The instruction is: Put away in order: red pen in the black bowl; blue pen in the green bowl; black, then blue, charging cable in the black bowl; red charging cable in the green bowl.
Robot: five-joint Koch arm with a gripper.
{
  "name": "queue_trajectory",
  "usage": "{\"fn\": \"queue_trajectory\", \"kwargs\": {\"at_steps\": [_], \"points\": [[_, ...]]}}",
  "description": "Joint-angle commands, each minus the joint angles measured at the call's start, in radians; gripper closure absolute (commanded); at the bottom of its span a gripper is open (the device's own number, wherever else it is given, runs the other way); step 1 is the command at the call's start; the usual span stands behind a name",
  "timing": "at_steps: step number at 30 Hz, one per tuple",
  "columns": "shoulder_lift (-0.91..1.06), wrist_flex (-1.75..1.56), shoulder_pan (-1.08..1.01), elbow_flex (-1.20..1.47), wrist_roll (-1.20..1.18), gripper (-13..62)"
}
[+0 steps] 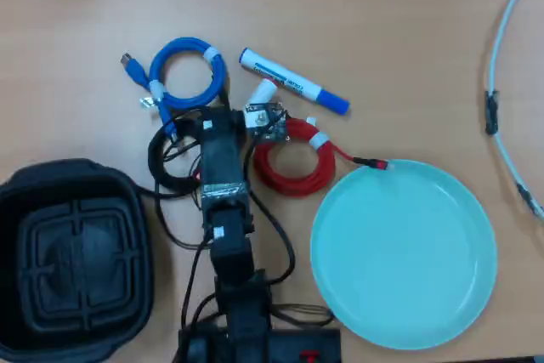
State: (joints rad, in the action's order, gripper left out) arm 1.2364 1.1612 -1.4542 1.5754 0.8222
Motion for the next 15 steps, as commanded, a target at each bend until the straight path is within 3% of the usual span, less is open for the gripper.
{"fn": "queue_trajectory", "kwargs": {"at_steps": [1, 6, 15], "points": [[0.117, 0.135, 0.011, -0.051, -0.029, 57.7], [0.265, 0.229, 0.097, -0.137, -0.127, 57.7], [0.36, 0.459, 0.219, -0.379, -0.212, 57.7]]}}
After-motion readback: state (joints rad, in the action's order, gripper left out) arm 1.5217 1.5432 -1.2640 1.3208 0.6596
